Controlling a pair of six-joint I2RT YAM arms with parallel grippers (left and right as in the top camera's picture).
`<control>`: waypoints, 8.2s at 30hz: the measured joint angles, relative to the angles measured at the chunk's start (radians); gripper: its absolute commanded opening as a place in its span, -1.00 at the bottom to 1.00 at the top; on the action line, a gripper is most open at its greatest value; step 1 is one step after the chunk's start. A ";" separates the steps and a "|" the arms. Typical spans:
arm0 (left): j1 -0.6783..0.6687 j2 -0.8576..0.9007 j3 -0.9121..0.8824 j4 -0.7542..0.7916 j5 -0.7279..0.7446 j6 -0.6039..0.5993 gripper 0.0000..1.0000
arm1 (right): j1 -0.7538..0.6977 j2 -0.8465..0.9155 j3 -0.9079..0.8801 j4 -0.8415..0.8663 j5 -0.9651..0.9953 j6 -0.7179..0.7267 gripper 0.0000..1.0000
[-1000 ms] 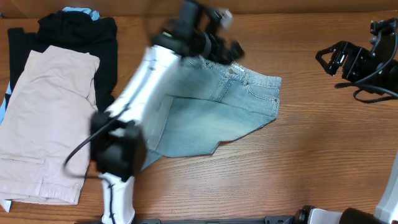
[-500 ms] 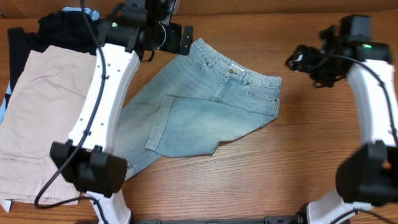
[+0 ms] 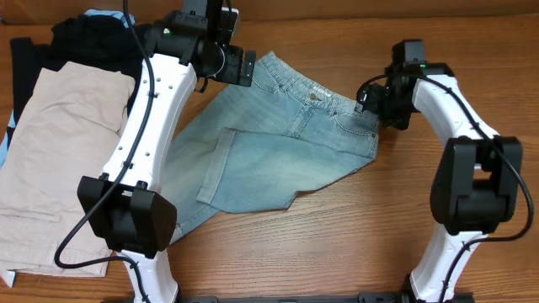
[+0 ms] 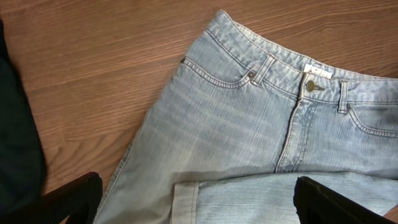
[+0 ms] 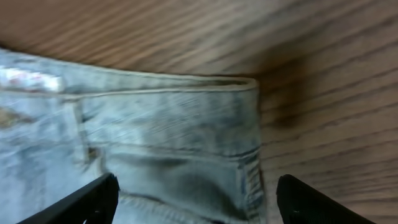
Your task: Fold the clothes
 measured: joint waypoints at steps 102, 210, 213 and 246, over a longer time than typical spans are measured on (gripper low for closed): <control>-0.065 0.456 0.001 0.054 0.121 -0.078 -0.92 | -0.396 -0.493 -0.157 -0.148 -0.266 -0.041 1.00; 0.068 0.242 0.830 -0.552 -0.109 0.065 1.00 | 0.740 -0.153 0.139 -0.478 -0.225 -0.169 -0.92; 0.068 0.242 0.830 -0.552 -0.109 0.064 1.00 | 0.830 -0.153 0.139 -0.504 -0.229 -0.116 -0.92; 0.030 0.174 0.337 -0.568 0.095 0.106 1.00 | 0.172 -0.546 0.139 -0.621 -0.023 -0.002 0.83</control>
